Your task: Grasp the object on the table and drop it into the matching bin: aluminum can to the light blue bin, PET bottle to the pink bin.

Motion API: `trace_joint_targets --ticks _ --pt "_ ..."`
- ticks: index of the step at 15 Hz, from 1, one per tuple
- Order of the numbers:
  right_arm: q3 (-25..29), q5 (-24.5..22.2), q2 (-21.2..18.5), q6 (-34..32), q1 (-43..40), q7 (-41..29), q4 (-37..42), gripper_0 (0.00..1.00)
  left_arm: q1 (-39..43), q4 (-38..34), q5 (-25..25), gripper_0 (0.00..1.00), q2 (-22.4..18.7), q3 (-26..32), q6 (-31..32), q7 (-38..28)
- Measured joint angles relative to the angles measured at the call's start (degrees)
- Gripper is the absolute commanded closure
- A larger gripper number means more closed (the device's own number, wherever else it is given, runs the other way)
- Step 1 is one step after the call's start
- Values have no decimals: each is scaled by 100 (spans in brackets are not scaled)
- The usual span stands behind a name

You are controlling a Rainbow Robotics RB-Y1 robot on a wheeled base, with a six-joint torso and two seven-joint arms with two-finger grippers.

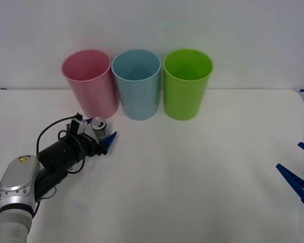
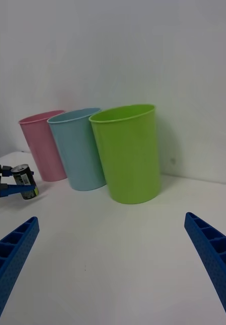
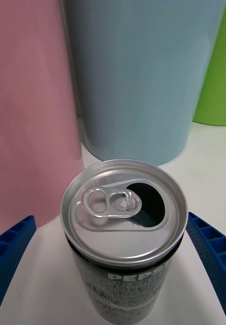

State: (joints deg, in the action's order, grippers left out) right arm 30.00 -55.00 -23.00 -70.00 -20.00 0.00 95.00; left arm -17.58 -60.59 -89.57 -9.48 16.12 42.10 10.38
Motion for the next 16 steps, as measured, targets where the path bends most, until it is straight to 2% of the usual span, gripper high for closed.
trace_joint_targets --ticks 1,2,3,4,5,11,16 --pt "0 0 0 0 0 0 0 0 2 3 0 7 0 -14 -22 0" --pt "0 0 0 0 0 0 0 0 6 4 -3 51 0 -20 -38 5" --pt "0 0 0 0 0 0 0 0 7 3 -8 81 0 -21 -51 18" --pt "0 0 0 0 0 0 0 0 8 -2 -9 95 0 -21 -60 31" --pt "0 0 0 0 0 0 0 0 8 -1 -9 100 2 -21 -71 54" --pt "0 0 0 0 0 0 0 0 17 1 5 100 -1 7 -52 111" --pt "0 0 0 0 0 0 0 0 48 -3 165 100 -174 77 294 67"
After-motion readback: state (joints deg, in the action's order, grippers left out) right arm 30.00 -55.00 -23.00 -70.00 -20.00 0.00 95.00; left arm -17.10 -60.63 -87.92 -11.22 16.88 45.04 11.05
